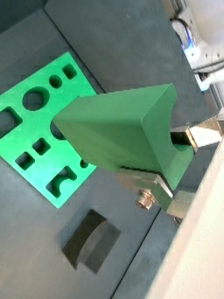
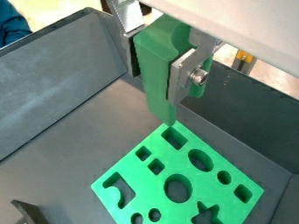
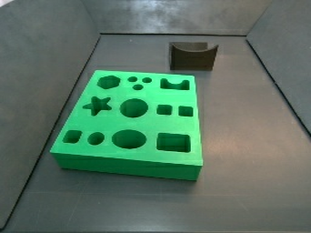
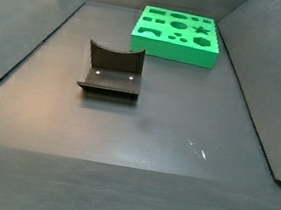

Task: Insert the arch object.

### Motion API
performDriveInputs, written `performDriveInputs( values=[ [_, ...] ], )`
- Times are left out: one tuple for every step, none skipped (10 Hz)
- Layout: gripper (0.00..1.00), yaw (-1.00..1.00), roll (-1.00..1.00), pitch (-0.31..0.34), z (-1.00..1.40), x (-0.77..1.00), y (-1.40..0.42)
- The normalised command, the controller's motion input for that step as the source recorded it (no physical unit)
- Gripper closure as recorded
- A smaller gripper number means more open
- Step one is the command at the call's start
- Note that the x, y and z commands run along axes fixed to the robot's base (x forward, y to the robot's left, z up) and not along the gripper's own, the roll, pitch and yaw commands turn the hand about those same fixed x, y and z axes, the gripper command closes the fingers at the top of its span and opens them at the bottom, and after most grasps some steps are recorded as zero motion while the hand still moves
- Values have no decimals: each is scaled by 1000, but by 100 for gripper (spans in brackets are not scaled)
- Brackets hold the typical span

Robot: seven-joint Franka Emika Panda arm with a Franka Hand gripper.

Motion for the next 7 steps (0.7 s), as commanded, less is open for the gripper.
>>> performDriveInputs(
  values=[
    [100,-869,196,-9,-446,171,0],
    [100,-849,221,-4,-463,166,3],
    [100,-806,257,0,-483,229,0],
    [100,-671,344,0,-569,411,0],
    [100,-689,350,0,-554,411,0],
    [100,-731,263,1,-603,311,71],
    [100,-603,216,4,-654,209,286]
  ],
)
